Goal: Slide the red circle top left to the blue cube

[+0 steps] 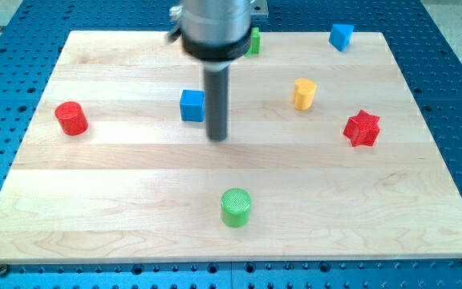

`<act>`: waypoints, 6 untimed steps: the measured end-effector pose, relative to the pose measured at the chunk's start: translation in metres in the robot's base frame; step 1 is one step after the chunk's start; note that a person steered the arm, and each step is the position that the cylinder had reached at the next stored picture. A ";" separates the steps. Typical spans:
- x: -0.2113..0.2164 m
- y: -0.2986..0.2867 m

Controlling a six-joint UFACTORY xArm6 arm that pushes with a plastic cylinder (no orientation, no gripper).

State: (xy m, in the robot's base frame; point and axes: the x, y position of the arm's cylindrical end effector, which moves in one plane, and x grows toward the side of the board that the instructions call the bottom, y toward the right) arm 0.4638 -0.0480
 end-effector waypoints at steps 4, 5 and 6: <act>-0.087 -0.105; -0.054 -0.109; -0.073 -0.085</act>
